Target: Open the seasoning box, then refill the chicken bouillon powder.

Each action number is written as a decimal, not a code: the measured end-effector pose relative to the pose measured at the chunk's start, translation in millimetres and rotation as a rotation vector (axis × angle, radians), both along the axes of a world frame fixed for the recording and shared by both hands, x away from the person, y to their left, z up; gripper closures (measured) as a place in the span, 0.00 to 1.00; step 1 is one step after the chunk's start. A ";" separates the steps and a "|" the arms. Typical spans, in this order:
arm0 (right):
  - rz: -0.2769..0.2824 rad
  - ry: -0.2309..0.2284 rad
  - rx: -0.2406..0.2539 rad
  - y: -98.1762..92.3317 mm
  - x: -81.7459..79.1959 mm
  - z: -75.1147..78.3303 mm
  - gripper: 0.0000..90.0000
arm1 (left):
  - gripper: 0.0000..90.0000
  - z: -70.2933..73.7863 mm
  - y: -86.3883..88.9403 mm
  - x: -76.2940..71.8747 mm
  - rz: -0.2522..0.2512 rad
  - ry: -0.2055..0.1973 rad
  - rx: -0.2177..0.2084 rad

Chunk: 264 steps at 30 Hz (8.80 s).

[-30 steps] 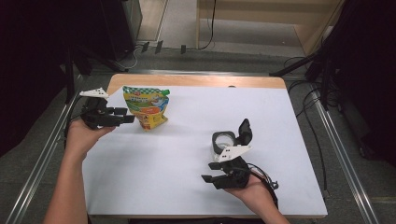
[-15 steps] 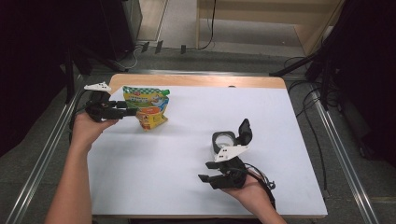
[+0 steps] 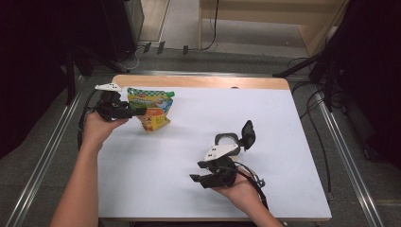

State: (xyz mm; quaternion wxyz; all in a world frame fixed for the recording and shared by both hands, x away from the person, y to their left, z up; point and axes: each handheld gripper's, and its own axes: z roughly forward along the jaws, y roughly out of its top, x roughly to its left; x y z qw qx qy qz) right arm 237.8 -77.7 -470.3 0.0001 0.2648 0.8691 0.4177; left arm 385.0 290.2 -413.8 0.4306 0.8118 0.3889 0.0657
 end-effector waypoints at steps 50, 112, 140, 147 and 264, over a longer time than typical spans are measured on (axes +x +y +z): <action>0.010 -0.019 0.039 7.6 -0.3 -16.0 0.53 | 1.00 45.4 -41.2 -32.9 -0.063 0.088 -0.083; -0.224 -0.152 0.073 8.4 10.3 -42.5 0.70 | 1.00 65.7 -128.0 -90.3 -0.362 0.300 -0.191; -0.059 -0.269 0.038 32.1 -20.4 -25.5 0.70 | 0.98 50.1 -148.4 -89.6 -0.284 0.260 -0.155; -0.021 -0.263 0.050 37.6 -28.1 -20.0 0.70 | 0.96 44.9 -159.0 -91.7 -0.284 0.236 -0.127; 0.031 0.047 0.313 32.1 -11.8 21.3 0.74 | 0.64 53.3 -195.8 -65.3 -0.155 0.387 -0.076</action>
